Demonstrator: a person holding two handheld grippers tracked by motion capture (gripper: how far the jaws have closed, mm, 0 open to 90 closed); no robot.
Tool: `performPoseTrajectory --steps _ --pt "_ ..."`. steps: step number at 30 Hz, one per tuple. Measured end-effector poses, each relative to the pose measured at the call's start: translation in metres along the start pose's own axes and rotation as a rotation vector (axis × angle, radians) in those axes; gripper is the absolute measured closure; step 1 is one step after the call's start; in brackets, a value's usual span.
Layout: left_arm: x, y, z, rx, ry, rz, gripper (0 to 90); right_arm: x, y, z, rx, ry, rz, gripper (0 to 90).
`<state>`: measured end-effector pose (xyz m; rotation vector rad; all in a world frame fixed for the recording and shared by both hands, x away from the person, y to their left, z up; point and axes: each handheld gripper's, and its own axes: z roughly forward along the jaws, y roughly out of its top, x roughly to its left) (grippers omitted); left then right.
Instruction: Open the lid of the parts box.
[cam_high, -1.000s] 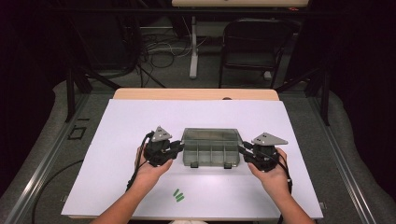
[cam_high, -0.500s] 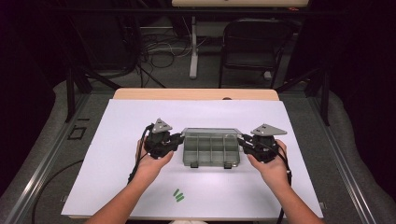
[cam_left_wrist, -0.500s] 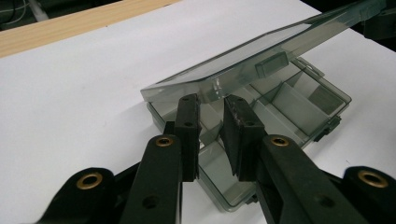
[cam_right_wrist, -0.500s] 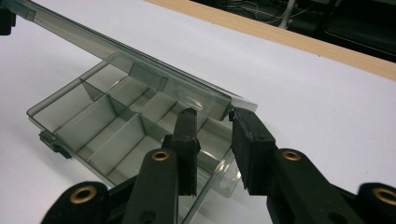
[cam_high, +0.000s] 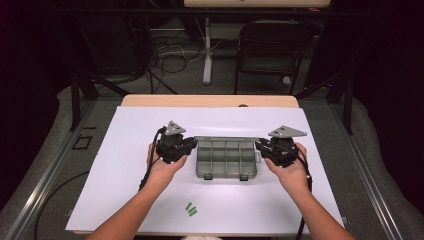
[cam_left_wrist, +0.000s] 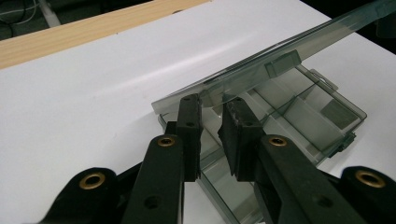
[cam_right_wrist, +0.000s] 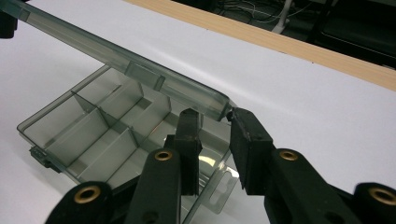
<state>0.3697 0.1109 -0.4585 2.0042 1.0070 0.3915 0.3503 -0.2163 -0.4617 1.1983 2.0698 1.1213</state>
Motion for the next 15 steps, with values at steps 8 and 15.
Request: performPoseTrajectory --steps 8,15 --pt "0.003 0.008 0.003 0.006 0.010 -0.006 78.0 -0.003 0.007 0.003 0.004 -0.008 0.009 74.8" --pt "0.006 0.013 0.007 0.006 0.020 -0.010 78.6 -0.005 0.011 0.006 0.005 -0.012 0.016 75.8"
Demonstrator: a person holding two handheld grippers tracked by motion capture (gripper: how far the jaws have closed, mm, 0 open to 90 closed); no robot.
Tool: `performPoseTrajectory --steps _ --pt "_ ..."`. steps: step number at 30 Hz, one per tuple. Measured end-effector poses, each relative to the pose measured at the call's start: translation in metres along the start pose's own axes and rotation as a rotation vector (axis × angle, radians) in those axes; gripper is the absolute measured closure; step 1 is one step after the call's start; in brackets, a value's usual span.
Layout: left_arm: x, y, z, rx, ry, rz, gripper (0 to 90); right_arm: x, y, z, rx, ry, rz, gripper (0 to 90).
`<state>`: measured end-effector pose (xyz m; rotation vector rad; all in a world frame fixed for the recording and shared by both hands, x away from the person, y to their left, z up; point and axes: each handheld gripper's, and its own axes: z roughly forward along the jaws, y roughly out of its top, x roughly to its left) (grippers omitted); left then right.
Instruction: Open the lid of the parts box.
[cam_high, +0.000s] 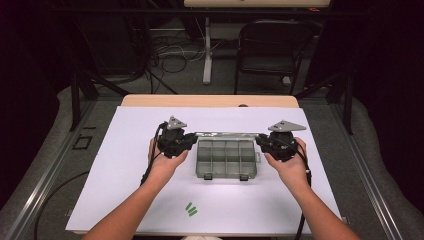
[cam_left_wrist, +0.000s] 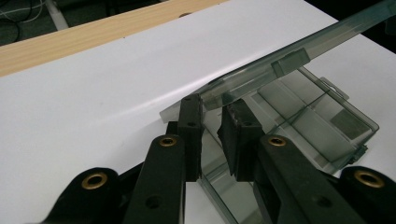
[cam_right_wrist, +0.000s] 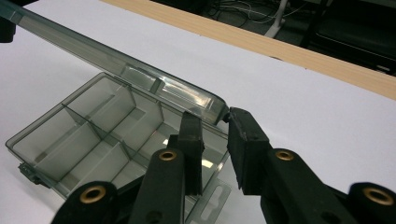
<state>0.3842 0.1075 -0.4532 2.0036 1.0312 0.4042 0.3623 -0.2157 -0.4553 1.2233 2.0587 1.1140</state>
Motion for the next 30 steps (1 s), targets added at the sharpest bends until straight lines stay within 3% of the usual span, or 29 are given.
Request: performPoseTrajectory --steps 30 --pt "0.009 0.020 0.014 -0.016 0.039 -0.064 80.0 -0.008 0.023 0.016 0.013 -0.043 0.021 78.9"
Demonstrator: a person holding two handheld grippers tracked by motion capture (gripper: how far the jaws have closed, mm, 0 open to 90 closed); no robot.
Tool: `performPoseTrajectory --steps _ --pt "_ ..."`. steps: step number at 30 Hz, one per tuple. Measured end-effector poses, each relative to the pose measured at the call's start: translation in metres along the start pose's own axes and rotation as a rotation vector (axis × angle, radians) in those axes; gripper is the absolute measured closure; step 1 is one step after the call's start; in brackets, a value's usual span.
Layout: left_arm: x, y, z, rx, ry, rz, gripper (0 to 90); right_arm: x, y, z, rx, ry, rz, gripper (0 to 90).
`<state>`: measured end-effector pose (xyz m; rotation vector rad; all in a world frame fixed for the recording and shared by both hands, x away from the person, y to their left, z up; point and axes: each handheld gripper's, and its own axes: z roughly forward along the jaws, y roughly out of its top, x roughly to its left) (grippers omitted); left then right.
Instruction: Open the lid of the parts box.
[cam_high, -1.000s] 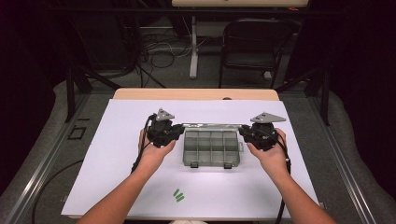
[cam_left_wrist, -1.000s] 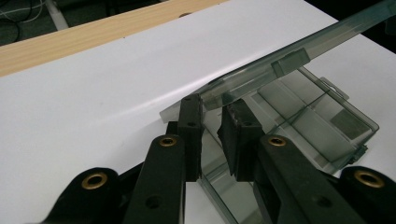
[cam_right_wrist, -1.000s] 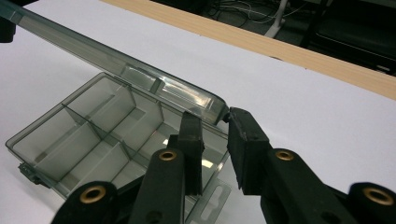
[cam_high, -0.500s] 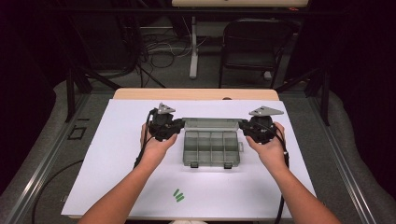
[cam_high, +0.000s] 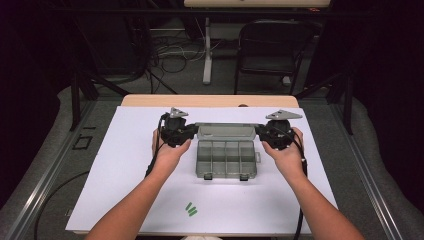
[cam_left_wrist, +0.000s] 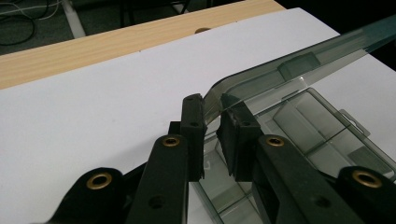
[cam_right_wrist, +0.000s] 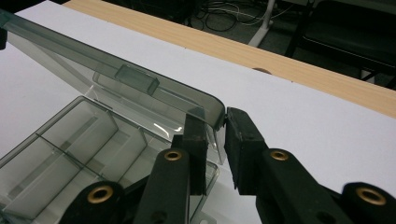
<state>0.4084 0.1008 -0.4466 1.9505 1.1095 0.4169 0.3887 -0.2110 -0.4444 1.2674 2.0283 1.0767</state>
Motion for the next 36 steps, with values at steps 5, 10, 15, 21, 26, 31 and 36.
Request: performPoseTrajectory --steps 5,10,15,21,26,31,36 --pt "0.001 0.002 0.002 0.000 0.006 -0.007 80.3 -0.001 0.002 0.003 -0.017 -0.007 0.011 79.0" --pt "0.002 0.005 0.004 0.001 0.010 -0.017 80.5 -0.002 0.004 0.005 -0.017 -0.011 0.017 79.0" --pt "0.003 0.006 0.006 -0.003 0.015 -0.026 81.3 -0.002 0.005 0.007 -0.020 -0.013 0.018 79.0" --pt "0.005 0.007 0.008 -0.001 0.019 -0.031 82.7 -0.004 0.006 0.009 -0.024 -0.013 0.026 78.9" --pt "0.005 0.009 0.009 -0.004 0.029 -0.051 83.3 -0.005 0.005 0.010 -0.033 -0.009 0.035 76.4" --pt "0.005 0.011 0.010 0.000 0.035 -0.053 83.9 -0.005 0.000 0.013 -0.035 -0.025 0.031 74.4" --pt "0.006 0.014 0.013 0.001 0.041 -0.057 84.3 -0.008 -0.008 0.022 -0.010 -0.031 0.044 74.5"
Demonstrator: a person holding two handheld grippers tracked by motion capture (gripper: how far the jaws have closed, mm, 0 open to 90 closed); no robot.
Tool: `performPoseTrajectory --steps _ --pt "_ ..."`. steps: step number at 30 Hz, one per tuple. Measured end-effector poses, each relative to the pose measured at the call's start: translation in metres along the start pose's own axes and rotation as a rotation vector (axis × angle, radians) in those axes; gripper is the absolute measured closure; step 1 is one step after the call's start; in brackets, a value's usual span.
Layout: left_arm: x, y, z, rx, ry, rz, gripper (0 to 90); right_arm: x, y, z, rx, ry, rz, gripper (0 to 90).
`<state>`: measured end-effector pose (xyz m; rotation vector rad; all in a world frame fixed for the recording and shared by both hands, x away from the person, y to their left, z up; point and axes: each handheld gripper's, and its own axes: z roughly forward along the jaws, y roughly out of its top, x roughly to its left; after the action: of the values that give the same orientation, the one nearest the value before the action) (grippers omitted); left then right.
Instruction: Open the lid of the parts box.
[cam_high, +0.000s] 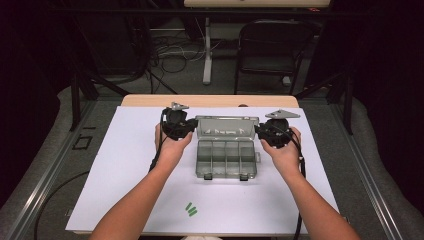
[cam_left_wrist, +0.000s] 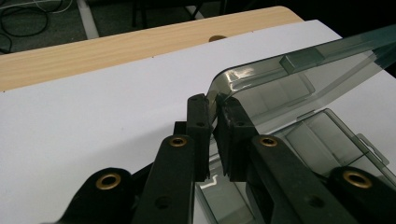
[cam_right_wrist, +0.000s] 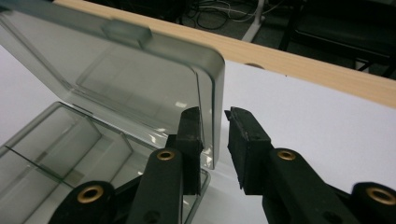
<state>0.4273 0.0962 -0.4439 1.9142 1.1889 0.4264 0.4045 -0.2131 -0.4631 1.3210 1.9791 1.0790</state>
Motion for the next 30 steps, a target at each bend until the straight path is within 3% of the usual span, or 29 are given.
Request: performPoseTrajectory --steps 5,30 --pt "0.001 0.003 0.002 0.005 0.007 -0.003 84.7 -0.005 -0.009 0.012 0.050 -0.006 0.016 74.8" --pt "0.006 0.011 0.014 -0.004 0.025 -0.016 86.2 0.000 -0.028 0.044 0.080 -0.034 0.053 79.0"
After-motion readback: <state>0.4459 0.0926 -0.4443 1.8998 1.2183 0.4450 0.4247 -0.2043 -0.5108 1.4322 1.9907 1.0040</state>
